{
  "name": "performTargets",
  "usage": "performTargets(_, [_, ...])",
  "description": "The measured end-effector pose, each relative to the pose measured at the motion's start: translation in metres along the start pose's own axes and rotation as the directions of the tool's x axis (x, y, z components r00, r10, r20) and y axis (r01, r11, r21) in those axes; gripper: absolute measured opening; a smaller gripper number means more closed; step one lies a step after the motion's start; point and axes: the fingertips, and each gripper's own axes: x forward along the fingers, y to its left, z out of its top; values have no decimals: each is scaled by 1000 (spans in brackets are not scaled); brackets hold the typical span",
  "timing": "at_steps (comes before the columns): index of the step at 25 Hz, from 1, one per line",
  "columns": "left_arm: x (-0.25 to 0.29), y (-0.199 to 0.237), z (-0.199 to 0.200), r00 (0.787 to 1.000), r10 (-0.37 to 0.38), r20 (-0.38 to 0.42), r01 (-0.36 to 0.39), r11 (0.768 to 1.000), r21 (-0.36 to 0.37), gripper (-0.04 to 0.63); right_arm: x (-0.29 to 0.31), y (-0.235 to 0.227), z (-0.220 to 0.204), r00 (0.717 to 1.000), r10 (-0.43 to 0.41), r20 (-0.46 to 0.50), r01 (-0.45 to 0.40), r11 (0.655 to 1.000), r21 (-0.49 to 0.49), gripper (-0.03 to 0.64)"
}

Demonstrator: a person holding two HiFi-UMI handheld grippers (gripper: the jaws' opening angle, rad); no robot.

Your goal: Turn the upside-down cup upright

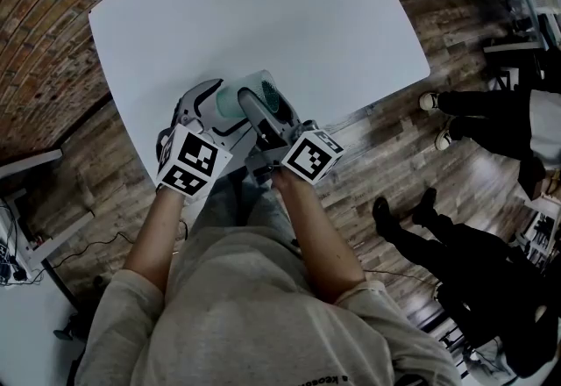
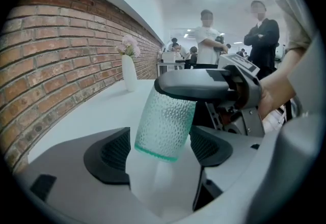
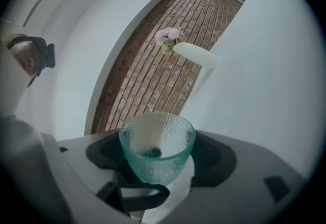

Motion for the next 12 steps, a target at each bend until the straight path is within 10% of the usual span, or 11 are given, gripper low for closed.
performTargets(12, [4, -3, -1, 999, -41, -22, 42, 999, 18, 352, 0, 0, -1, 1000, -2, -3, 2, 1000, 17, 379])
